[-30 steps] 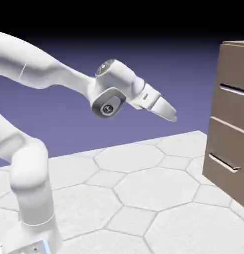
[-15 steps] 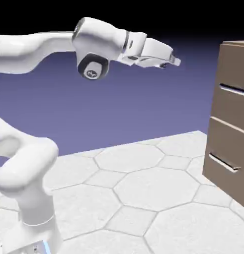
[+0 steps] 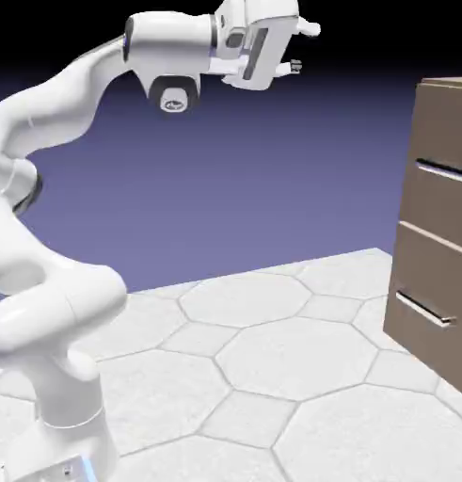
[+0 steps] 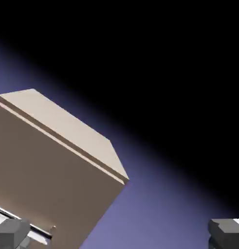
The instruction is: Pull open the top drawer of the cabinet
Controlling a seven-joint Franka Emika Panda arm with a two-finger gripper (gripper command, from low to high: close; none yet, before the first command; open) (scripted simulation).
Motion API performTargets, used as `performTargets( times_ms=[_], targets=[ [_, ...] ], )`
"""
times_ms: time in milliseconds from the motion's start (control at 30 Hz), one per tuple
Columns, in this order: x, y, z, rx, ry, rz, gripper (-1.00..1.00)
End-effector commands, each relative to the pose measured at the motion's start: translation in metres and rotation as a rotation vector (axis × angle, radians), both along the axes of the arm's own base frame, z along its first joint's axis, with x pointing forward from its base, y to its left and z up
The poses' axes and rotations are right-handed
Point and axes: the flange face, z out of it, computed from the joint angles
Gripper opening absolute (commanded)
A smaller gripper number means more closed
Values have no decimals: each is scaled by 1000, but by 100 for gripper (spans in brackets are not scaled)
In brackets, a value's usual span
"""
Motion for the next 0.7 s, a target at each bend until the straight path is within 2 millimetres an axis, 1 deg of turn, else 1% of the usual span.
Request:
performTargets(
  times_ms=[0,100,200,300,367,467,533,667],
  targets=[
    [7,6,-1,-36,-5,6,0],
    [31,23,-8,-146,-14,27,0],
    [60,36,-21,-256,-15,48,0],
    [93,44,-39,-364,-10,71,0],
    [117,46,-55,-434,-3,87,0],
    [155,44,-83,-534,11,112,0],
    [181,38,-105,-597,23,129,0],
    [230,15,-156,-712,48,163,0]
  ],
)
